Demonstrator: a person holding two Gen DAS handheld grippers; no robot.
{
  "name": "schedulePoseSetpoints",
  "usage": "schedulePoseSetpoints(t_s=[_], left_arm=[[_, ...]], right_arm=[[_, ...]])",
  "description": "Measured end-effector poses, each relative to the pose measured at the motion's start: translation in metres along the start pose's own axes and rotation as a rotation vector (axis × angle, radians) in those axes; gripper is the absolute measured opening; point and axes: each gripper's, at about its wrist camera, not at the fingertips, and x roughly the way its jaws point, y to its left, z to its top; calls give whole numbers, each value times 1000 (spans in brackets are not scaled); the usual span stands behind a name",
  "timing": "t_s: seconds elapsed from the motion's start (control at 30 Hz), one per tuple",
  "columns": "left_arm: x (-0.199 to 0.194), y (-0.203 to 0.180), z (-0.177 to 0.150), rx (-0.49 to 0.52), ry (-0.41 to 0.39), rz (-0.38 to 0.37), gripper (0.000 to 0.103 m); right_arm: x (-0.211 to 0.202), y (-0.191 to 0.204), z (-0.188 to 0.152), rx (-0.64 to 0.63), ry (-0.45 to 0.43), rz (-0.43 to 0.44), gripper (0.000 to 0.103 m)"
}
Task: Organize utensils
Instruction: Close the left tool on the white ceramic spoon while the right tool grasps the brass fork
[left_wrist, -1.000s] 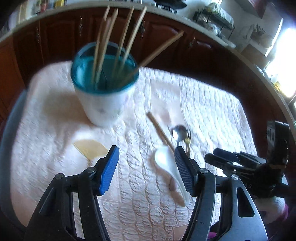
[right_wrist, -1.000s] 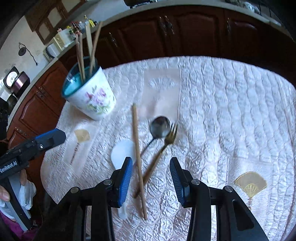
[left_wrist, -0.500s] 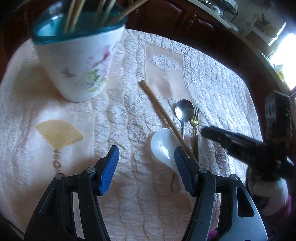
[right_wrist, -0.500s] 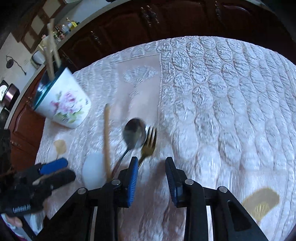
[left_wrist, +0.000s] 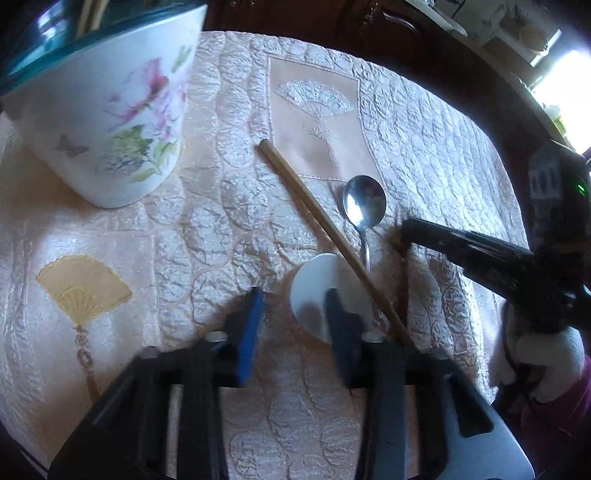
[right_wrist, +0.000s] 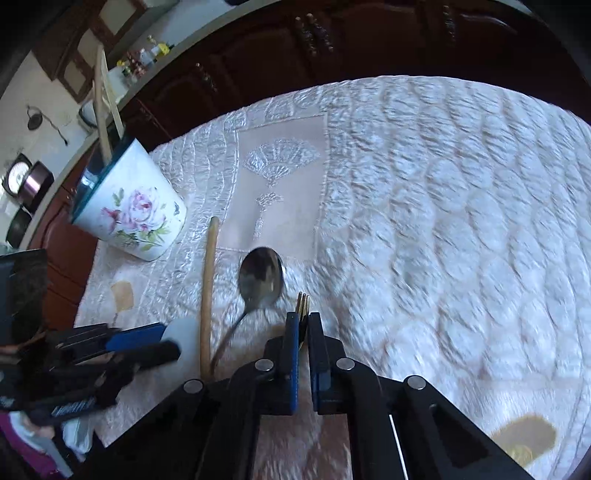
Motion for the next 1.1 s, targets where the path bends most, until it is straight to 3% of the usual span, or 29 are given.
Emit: schedulePoseSetpoints(t_s=[0.07, 0.53, 0.87, 1.1], left_arm=[[5, -4, 3, 4, 8, -25, 12], [-26, -3, -8, -9, -46, -85, 2], [-78, 17, -28, 8, -136, -75, 1], [-101, 33, -38, -41, -175, -80, 1]], right_arm=[[-11, -7, -7, 17, -10, 1, 4], [-61, -39, -33, 135, -86, 28, 3], [-107, -20, -24, 77, -171, 12, 2], [-120, -2, -22, 60, -192, 44, 2]])
